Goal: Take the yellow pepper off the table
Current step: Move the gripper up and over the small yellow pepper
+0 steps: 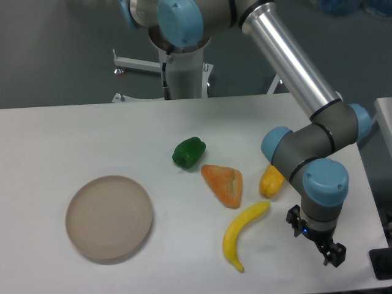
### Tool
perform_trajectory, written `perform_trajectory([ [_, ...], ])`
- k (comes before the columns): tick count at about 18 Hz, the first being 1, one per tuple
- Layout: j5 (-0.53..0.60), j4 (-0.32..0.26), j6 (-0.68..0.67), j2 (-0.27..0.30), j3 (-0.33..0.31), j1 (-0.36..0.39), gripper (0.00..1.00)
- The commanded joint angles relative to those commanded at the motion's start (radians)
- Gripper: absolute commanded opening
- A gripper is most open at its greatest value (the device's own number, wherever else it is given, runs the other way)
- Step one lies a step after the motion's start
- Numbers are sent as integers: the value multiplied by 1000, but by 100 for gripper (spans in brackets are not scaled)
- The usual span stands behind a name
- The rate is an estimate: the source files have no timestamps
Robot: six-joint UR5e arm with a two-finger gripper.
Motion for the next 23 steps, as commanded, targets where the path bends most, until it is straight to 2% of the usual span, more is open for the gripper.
perform_trajectory([
  [4,0,0,-12,5,-5,-2,100],
  [8,6,-11,-17,34,-29,-17,100],
  [12,6,-18,-17,118,-135,-9,100],
  [19,17,-162,-21,271,-261,15,100],
  [23,17,-201,-14,337,-330,35,100],
])
